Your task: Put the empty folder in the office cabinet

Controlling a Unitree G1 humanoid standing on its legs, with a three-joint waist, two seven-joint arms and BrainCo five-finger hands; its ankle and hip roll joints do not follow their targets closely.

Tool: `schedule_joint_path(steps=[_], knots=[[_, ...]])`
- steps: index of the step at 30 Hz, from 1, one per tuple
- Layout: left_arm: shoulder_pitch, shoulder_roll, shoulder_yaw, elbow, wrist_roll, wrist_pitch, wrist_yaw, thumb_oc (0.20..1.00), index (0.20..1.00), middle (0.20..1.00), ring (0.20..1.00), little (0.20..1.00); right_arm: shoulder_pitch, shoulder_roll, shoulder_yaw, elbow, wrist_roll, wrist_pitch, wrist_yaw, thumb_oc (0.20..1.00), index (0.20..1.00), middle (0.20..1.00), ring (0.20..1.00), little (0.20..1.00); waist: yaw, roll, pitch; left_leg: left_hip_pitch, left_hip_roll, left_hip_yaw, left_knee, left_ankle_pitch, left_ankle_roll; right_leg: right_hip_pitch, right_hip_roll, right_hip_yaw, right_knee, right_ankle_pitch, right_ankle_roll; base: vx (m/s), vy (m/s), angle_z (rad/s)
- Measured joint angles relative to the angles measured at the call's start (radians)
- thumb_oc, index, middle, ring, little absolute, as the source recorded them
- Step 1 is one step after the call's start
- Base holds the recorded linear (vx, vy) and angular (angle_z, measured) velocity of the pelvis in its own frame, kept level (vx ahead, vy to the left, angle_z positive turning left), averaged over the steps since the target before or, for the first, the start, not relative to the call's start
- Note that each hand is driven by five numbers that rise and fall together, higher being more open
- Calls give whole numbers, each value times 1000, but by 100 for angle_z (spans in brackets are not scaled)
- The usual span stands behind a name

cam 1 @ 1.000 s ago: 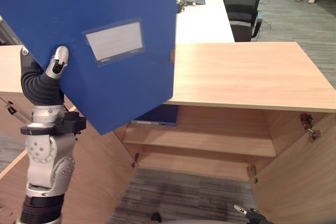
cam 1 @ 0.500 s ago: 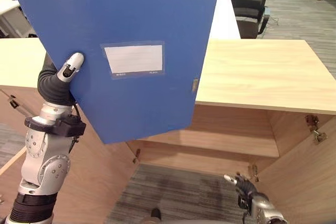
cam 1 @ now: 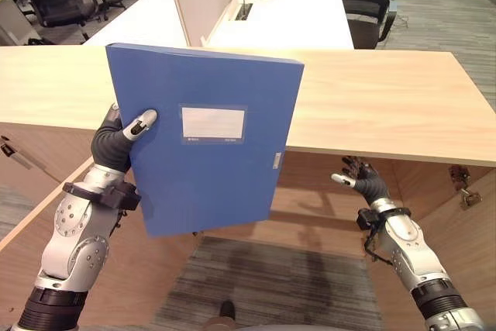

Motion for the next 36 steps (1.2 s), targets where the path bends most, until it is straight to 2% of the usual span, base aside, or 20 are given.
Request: schedule_joint_path(steps=[13, 20, 23, 29, 36], knots=[[0, -114, 3, 3, 52, 19, -14, 200, 200, 200, 200, 200, 5, 17, 48, -102, 62, 48, 142, 1000, 1000, 1000, 1000, 1000, -13, -2, 4, -3, 0, 15, 0, -1, 2, -15, 0, 21, 0, 4, 0, 1, 0, -3], [0, -117, 3, 3, 78, 21, -21, 200, 200, 200, 200, 200, 12, 24, 61, -133, 91, 79, 194, 1000, 1000, 1000, 1000, 1000, -15, -10, 9, -3, 0, 16, 0, -2, 3, -16, -1, 22, 0, 5, 0, 0, 0, 0], [-8, -142, 2, 3, 91, 28, -27, 200, 200, 200, 200, 200, 12, 44, 97, -145, 91, 81, 227, 1000, 1000, 1000, 1000, 1000, -19, -12, 8, -3, 0, 16, 0, -2, 3, -16, -1, 22, 0, 5, 0, 0, 0, 0], [-9, -150, 2, 2, 93, 30, -39, 200, 200, 200, 200, 200, 12, 56, 125, -178, 95, 111, 246, 1000, 1000, 1000, 1000, 1000, -26, -15, 9, -3, 1, 16, 0, -2, 3, -16, 0, 22, 0, 5, -1, 0, 0, 0], [-10, -153, 4, -1, 111, 31, -47, 200, 200, 200, 200, 200, -7, 55, 164, -323, 143, 122, 307, 1000, 1000, 1000, 1000, 1000, -23, -24, 7, -2, 1, 18, 0, -2, 3, -16, -1, 24, 0, 5, 0, 0, 0, 0]])
